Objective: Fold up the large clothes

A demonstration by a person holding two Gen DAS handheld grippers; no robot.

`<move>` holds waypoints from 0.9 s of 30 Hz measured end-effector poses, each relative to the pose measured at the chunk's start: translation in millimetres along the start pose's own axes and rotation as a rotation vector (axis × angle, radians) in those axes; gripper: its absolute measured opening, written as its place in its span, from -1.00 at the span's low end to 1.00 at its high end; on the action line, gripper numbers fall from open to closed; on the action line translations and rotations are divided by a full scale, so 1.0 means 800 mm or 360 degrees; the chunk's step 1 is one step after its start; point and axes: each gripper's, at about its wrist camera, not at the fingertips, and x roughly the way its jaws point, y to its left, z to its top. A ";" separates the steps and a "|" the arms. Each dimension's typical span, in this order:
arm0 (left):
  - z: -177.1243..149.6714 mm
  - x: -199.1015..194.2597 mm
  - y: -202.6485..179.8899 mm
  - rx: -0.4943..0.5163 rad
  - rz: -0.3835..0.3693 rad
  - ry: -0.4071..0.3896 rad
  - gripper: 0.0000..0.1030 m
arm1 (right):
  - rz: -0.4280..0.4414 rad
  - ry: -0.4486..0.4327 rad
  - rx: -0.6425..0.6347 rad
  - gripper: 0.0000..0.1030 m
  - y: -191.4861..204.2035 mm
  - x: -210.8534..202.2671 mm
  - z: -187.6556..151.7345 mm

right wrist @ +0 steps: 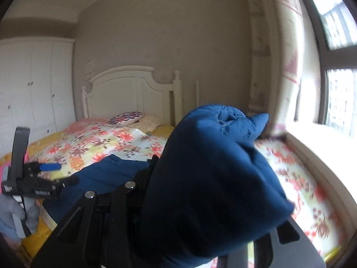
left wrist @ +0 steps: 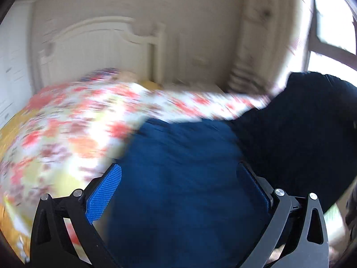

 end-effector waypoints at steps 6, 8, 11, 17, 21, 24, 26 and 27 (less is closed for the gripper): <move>0.024 -0.061 0.117 -0.0178 0.0263 -0.0154 0.91 | 0.0269 0.0270 -0.0920 -0.30 0.252 0.104 -0.021; 0.029 -0.066 0.130 -0.0157 0.0297 -0.0144 0.91 | 0.0285 0.0462 -0.1306 -0.08 0.328 0.143 -0.083; 0.035 -0.063 0.127 -0.0051 0.0279 -0.0108 0.91 | 0.0058 0.0324 -0.1600 -0.06 0.371 0.144 -0.123; 0.103 -0.010 0.041 0.0431 0.0065 -0.0015 0.91 | 0.0052 0.0309 -0.1570 -0.06 0.364 0.144 -0.120; 0.118 0.088 -0.047 0.0824 0.0057 0.0190 0.91 | 0.0034 0.0277 -0.1582 -0.04 0.364 0.137 -0.126; 0.084 0.179 -0.057 0.1000 0.0176 0.0410 0.91 | 0.0055 0.0225 -0.1607 0.07 0.356 0.120 -0.126; 0.072 0.206 -0.024 0.0830 0.0025 0.0456 0.91 | 0.0211 0.0210 -0.1556 0.20 0.338 0.092 -0.120; 0.070 0.212 -0.005 0.0734 0.0066 0.0453 0.91 | 0.0281 0.0188 -0.1486 0.20 0.325 0.078 -0.114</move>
